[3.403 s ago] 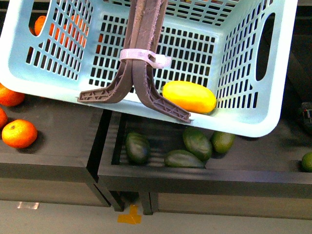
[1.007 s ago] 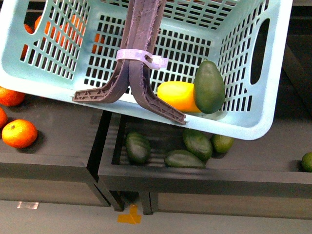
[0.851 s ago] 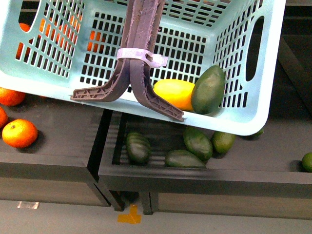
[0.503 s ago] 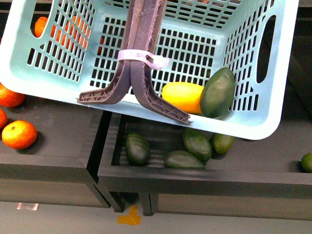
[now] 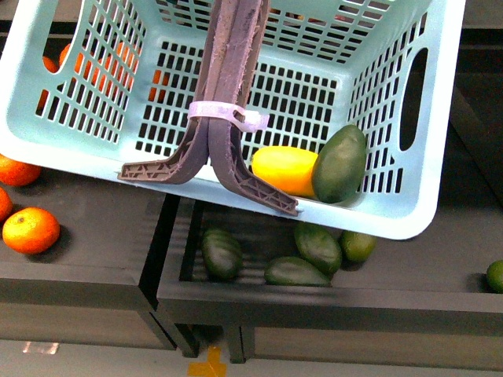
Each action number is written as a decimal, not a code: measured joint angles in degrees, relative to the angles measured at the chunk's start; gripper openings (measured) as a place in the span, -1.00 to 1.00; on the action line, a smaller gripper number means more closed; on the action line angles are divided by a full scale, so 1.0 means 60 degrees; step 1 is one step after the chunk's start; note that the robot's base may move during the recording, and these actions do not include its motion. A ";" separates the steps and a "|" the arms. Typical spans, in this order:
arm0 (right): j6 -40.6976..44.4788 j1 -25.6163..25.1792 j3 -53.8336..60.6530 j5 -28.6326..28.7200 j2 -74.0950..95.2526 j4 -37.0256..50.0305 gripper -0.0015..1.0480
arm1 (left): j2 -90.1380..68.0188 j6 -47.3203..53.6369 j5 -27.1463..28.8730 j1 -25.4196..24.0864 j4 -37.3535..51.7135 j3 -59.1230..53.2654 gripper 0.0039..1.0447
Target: Pick mango and avocado into basket
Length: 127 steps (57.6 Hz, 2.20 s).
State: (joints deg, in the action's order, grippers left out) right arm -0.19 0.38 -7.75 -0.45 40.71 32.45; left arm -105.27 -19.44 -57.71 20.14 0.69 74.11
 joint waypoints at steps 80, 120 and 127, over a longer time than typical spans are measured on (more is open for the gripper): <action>0.0004 -0.0033 0.1122 0.0073 -0.6451 -0.5286 -0.96 | 0.0000 -0.0004 0.0011 0.0000 0.0000 0.0000 -0.75; 0.0004 -0.0033 0.1122 0.0040 -0.6728 -0.5395 0.86 | 0.0000 0.0029 -0.0062 0.0142 0.0000 0.0000 -0.76; 0.0004 -0.0033 0.1122 0.0044 -0.6732 -0.5399 0.83 | 0.0000 -0.0029 -0.0171 0.0135 0.0000 0.0000 -0.76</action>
State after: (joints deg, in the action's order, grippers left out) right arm -0.16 0.19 -1.02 -0.19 0.32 0.05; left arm -105.27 -19.62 -58.74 20.95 0.69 74.11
